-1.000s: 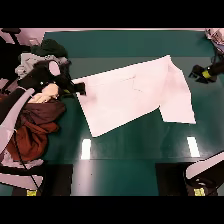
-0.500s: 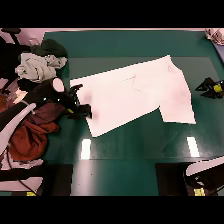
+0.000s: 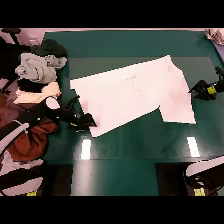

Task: Fold the shirts.

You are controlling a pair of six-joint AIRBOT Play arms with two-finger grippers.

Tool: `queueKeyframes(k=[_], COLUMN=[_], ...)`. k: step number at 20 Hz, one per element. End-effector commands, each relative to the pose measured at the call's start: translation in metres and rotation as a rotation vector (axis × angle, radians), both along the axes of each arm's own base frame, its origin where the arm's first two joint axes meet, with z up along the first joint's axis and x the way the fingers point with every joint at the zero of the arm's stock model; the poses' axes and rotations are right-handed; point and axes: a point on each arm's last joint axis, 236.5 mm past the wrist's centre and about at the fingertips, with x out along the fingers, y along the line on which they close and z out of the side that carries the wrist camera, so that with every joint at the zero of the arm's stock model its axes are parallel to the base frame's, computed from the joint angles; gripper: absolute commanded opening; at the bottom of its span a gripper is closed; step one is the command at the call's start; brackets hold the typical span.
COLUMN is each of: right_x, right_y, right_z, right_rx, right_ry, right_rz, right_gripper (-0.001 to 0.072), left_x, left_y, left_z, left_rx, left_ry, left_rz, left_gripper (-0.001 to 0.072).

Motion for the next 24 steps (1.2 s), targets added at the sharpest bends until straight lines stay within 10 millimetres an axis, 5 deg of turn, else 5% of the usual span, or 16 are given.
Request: queueKeyframes(k=[1, 3, 4, 5, 9, 13, 14, 16, 17, 19, 24], right_x=[-0.007, -0.008, -0.008, -0.008, -0.011, -0.014, -0.017, -0.027, -0.034, -0.058, -0.160], right_y=[-0.001, -0.008, -0.010, -0.013, -0.016, 0.028, 0.038, 0.052, 0.057, 0.054, 0.044], right_z=[-0.004, -0.004, -0.004, -0.005, -0.019, -0.034, -0.037, -0.036, -0.032, -0.020, 0.021], right_rx=[-0.026, -0.030, -0.036, -0.049, -0.052, 0.057, 0.057, 0.059, 0.054, -0.012, -0.166], right_ry=[0.024, 0.019, 0.012, 0.007, 0.038, 0.067, 0.075, 0.099, 0.111, 0.173, 0.373], right_rz=[0.033, 0.025, 0.028, 0.033, 0.038, 0.087, 0.100, 0.134, 0.145, 0.110, -0.041], right_gripper=[0.0520, 0.0520, 0.0520, 0.0520, 0.0520, 0.0512, 0.0434, 0.0085, 0.0023, 0.0020, 0.0019], left_x=[0.010, 0.017, 0.019, 0.020, 0.016, 0.020, 0.017, 0.008, 0.000, -0.019, -0.049], left_y=[-0.002, -0.004, -0.004, -0.004, -0.005, -0.006, -0.005, 0.006, 0.015, 0.036, 0.066], left_z=[-0.003, -0.001, -0.001, -0.001, 0.002, 0.026, 0.033, 0.031, 0.027, 0.019, 0.019], left_rx=[-0.023, -0.033, -0.033, -0.035, -0.042, -0.063, -0.065, -0.007, 0.038, 0.137, 0.259], left_ry=[-0.036, -0.054, -0.059, -0.061, -0.051, -0.114, -0.125, -0.113, -0.094, -0.053, -0.013], left_rz=[0.062, 0.089, 0.094, 0.098, 0.089, 0.090, 0.083, 0.057, 0.038, -0.031, -0.153], left_gripper=[0.0365, 0.0309, 0.0114, 0.0028, 0.0025, 0.0024, 0.0025, 0.0024, 0.0024, 0.0024, 0.0024])
